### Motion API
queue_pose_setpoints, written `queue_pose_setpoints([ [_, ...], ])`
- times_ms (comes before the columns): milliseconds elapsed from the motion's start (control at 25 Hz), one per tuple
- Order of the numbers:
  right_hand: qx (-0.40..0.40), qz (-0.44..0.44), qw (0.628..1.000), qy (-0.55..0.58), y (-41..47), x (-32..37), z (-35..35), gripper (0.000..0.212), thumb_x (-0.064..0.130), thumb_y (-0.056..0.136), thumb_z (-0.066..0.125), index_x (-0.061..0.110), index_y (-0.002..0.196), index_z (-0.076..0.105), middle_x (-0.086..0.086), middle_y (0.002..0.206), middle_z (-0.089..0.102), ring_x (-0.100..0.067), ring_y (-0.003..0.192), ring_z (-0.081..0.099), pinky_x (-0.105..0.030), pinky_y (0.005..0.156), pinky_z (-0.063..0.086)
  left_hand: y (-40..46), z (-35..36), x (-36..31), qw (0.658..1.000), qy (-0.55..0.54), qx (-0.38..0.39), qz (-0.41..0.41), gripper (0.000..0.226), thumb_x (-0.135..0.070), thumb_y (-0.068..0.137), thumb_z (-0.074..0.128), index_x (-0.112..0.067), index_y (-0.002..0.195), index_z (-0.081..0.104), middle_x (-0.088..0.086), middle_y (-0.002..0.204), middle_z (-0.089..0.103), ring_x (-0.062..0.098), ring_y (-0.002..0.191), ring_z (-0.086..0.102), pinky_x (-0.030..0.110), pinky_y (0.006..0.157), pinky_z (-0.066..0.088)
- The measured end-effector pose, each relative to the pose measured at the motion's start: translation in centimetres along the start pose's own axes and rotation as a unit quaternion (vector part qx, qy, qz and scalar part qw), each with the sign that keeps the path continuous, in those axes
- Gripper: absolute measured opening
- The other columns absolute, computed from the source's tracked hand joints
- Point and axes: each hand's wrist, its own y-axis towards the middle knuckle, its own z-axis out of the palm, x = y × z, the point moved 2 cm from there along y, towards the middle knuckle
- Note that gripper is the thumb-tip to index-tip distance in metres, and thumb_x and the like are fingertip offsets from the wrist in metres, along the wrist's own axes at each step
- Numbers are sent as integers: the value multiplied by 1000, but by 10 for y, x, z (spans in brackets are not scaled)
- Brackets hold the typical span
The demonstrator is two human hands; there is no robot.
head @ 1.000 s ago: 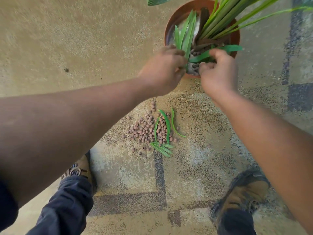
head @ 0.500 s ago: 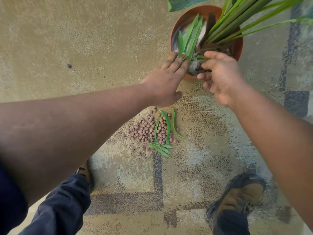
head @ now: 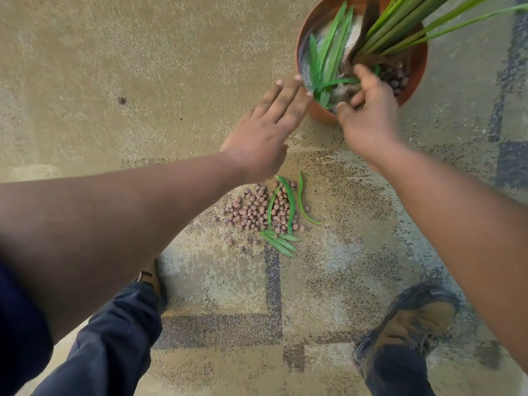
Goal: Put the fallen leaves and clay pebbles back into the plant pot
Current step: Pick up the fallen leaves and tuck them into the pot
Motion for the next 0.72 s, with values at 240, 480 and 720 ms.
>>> queue_pose_setpoints([
  [240, -88, -85, 990, -69, -21, 6, 10, 17, 10, 100, 58, 13, 117, 57, -4, 125, 52, -12, 103, 51, -25, 85, 41, -41, 36, 56, 989, -5, 64, -134, 88, -13, 96, 59, -28, 162, 4, 3, 169, -17, 31, 156, -12, 58, 126, 11],
  [480, 29, -111, 989, -96, -79, -29, 49, 12, 7, 96, 62, 14, 106, 64, -5, 121, 54, -17, 93, 52, -35, 75, 52, -61, 42, 121, 886, -145, 8, -440, 89, -15, 94, 67, -30, 162, 13, 9, 170, -12, 40, 156, 2, 55, 125, 19],
  [720, 139, 15, 987, -82, -92, -51, 81, 16, 10, 97, 65, 19, 111, 66, -2, 131, 54, -11, 81, 59, -13, 65, 43, -77, 17, 195, 808, -229, -32, -542, 89, -19, 93, 73, -32, 161, 17, 3, 169, -21, 41, 149, 32, 40, 96, 58],
])
